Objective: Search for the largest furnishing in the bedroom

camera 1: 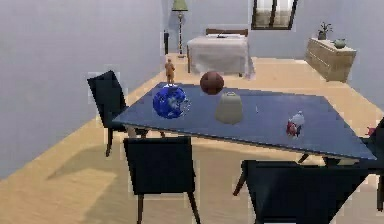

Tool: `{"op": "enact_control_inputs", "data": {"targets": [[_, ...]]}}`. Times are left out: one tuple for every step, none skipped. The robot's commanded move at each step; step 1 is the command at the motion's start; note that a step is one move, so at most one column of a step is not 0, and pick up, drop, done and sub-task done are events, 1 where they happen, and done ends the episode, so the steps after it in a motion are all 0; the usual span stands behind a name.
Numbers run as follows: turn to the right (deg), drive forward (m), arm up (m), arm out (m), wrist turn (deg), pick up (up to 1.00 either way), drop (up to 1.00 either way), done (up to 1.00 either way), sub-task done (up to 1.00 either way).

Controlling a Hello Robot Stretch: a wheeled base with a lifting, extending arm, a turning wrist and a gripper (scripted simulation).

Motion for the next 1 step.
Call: {"op": "enact_control_inputs", "data": {"targets": [[45.0, 0.00, 0.00, 0.00, 0.0, 0.00, 0.00, 0.00, 0.00]]}}
